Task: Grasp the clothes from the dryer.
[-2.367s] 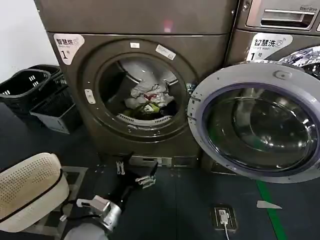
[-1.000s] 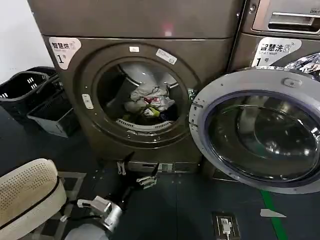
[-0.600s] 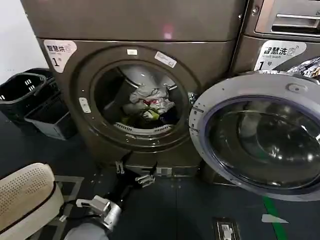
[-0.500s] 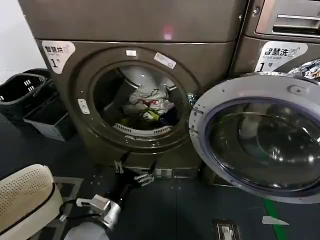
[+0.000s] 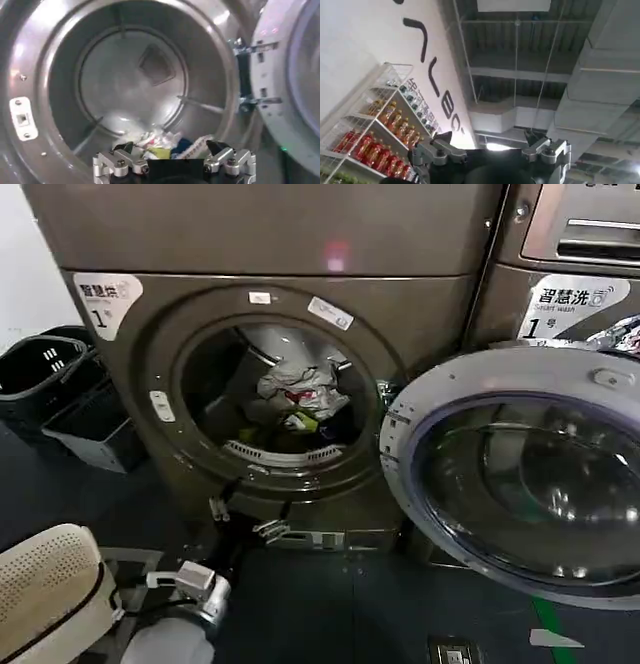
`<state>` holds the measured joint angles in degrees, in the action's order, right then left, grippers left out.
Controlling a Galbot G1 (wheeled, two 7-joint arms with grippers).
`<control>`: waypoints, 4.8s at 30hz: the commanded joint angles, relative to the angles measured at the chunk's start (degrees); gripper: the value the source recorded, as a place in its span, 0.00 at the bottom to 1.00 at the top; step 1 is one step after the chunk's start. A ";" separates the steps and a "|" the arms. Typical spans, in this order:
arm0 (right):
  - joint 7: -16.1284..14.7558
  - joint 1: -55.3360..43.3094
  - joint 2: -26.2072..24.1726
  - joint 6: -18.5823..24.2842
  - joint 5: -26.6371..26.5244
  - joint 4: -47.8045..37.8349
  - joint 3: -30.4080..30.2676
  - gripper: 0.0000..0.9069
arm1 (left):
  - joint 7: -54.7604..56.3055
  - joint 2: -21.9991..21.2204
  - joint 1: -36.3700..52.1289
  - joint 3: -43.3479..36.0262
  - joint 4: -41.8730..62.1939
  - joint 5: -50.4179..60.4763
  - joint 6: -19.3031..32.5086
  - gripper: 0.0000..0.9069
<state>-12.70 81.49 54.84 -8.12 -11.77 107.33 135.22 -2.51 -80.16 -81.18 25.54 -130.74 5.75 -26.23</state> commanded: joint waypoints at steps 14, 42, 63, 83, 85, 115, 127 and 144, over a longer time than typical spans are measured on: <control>-0.14 0.33 -0.14 0.06 -0.40 0.05 0.33 1.00 | -0.16 0.04 -0.77 -0.15 -1.78 -1.35 -0.53 1.00; 0.46 0.47 -0.02 -0.24 -1.52 0.10 1.11 1.00 | -1.14 0.52 0.06 -2.30 0.80 38.26 6.16 1.00; 0.21 4.75 -0.01 -0.04 -1.54 2.31 3.70 1.00 | -55.09 -1.81 38.64 -2.68 21.28 67.54 21.41 1.00; 0.03 5.74 0.67 0.56 -1.66 3.30 3.52 1.00 | -74.72 -4.87 55.37 -3.31 43.73 71.56 35.22 1.00; 0.03 5.60 0.72 0.58 -1.66 3.38 3.23 1.00 | -74.73 -4.25 55.69 -4.77 44.72 71.59 35.17 1.00; 0.00 4.74 0.96 0.74 -1.50 4.25 1.12 1.00 | -74.79 3.87 55.48 -10.22 51.96 67.20 30.66 1.00; 0.00 4.34 1.03 0.70 -1.49 4.84 0.48 1.00 | -74.77 4.20 56.66 -10.57 54.37 66.47 29.45 1.00; -0.25 3.97 1.01 0.85 -1.74 5.47 -0.23 1.00 | -74.82 4.61 54.55 -12.13 58.94 61.82 28.41 1.00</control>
<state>-12.92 85.42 55.89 -7.37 -13.45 112.77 135.03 -77.28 -75.76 -25.19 13.54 -73.34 69.24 2.40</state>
